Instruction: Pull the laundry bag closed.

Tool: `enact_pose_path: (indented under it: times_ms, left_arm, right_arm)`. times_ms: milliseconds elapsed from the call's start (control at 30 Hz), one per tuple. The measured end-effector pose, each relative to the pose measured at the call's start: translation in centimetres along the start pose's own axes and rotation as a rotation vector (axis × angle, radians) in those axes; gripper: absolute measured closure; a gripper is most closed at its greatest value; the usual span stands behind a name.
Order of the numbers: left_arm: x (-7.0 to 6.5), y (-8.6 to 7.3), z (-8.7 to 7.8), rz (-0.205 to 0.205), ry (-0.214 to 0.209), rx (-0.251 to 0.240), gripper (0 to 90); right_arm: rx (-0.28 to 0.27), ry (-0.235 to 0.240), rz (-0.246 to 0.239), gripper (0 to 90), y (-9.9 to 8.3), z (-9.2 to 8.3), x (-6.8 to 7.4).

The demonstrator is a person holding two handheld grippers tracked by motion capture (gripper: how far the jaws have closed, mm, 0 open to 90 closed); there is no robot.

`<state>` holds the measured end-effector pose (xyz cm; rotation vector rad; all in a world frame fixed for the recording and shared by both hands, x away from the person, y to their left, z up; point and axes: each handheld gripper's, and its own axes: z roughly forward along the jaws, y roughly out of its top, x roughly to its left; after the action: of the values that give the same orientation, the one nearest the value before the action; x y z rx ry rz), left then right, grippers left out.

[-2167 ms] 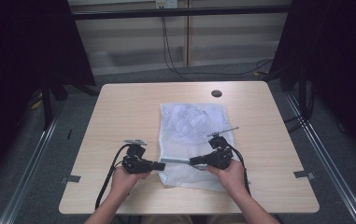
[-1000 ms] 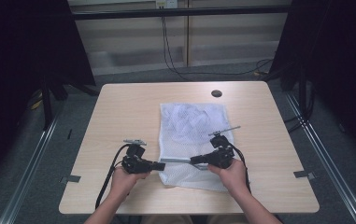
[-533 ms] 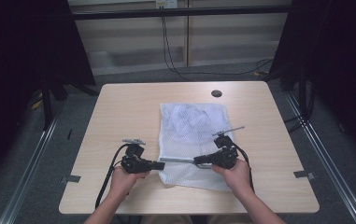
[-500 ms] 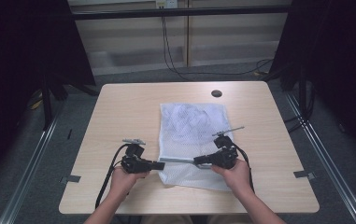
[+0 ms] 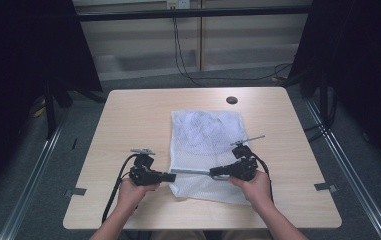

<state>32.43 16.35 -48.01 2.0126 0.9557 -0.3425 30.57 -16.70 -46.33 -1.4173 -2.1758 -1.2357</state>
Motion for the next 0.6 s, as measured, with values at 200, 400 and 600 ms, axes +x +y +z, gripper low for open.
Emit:
enact_pose_path:
  times_ms: [200, 400, 600]
  left_arm:
    - [-0.08, 0.00, -0.02, -0.004, -0.001, -0.009, 88.5]
    - [-0.10, 0.00, -0.12, 0.003, -0.007, -0.002, 88.5]
    - [-0.10, 0.05, -0.21, 0.001, -0.014, 0.000, 88.5]
  right_arm:
    - [-0.006, 0.003, 0.004, 87.0, -0.07, -0.20, -0.19]
    - [-0.004, 0.004, 0.007, 87.0, -0.14, -0.22, -0.19]
    - [-0.008, 0.008, 0.002, 87.0, -0.15, -0.38, -0.09]
